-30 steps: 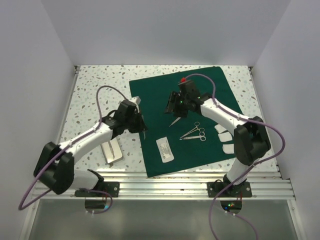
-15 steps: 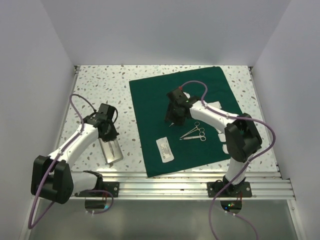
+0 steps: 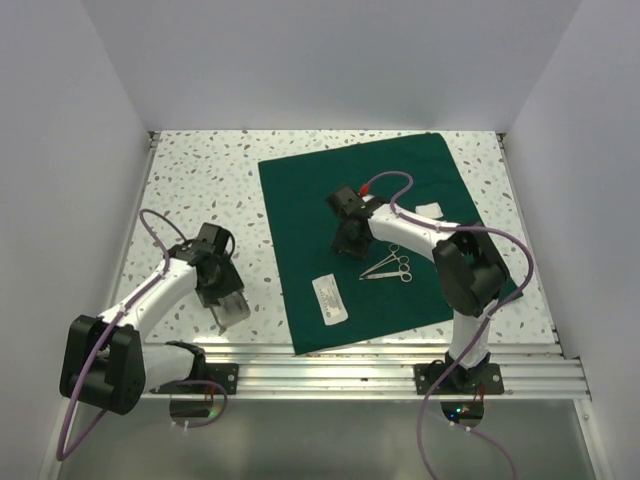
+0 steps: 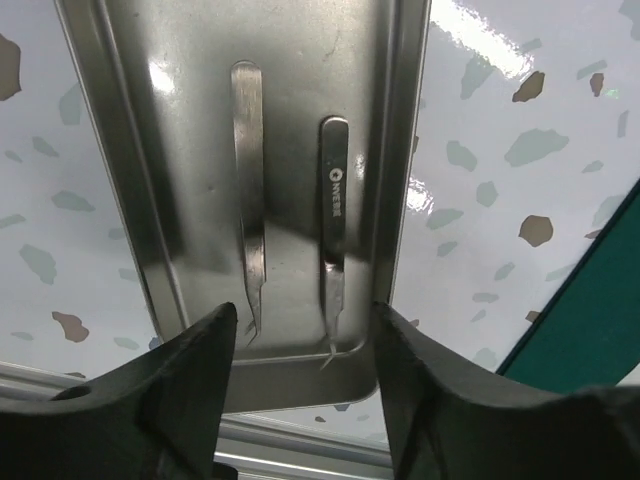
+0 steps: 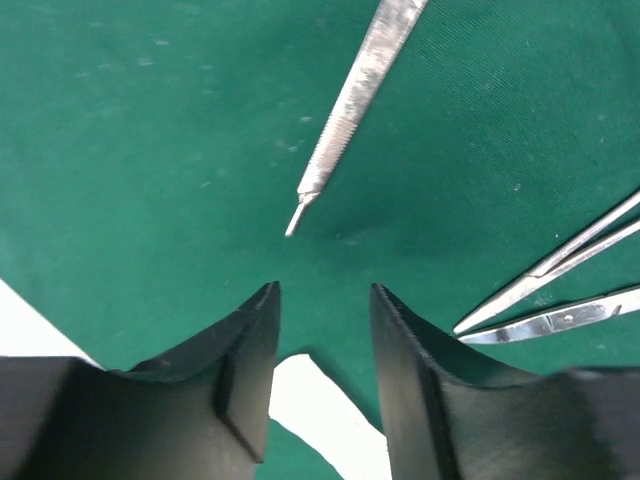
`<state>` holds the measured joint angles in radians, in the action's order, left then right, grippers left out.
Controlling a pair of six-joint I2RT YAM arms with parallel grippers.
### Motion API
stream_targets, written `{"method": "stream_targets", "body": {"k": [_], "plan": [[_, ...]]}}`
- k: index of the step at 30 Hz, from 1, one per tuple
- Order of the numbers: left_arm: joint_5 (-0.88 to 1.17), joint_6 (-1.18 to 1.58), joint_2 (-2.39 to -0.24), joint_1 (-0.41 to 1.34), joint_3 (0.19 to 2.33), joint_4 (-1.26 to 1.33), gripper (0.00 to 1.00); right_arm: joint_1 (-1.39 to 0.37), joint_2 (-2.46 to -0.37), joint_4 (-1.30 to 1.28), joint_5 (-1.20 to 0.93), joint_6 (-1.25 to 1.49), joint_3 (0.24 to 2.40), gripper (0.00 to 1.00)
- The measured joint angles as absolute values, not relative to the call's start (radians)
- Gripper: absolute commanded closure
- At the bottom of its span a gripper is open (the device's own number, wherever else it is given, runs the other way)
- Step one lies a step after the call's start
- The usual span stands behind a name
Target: Prepare the surgical pack
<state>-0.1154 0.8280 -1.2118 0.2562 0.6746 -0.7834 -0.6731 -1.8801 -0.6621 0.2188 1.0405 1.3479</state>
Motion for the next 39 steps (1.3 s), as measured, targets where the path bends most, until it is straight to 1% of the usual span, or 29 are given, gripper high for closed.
{"method": "stream_targets", "body": {"k": [1, 8, 13, 18, 38, 39], "plan": [[-0.113, 0.830, -1.204, 0.256, 0.672, -0.779, 0.36, -0.674, -1.890, -0.665, 0.223, 1.050, 1.348, 0.58], [-0.093, 0.825, -1.124, 0.256, 0.653, -0.774, 0.35, -0.676, -1.972, -0.694, 0.252, 1.111, 1.405, 0.66], [-0.091, 0.807, -1.033, 0.255, 0.655, -0.776, 0.36, -0.681, -1.995, -0.698, 0.269, 1.139, 1.432, 0.67], [-0.093, 0.789, -0.986, 0.255, 0.673, -0.776, 0.36, -0.689, -2.002, -0.710, 0.275, 1.157, 1.440, 0.68], [-0.046, 0.762, -0.950, 0.255, 0.675, -0.769, 0.36, -0.693, -2.107, -0.844, 0.335, 1.178, 1.585, 0.73], [-0.044, 0.762, -0.950, 0.255, 0.675, -0.768, 0.36, -0.694, -2.110, -0.849, 0.335, 1.178, 1.590, 0.75]]}}
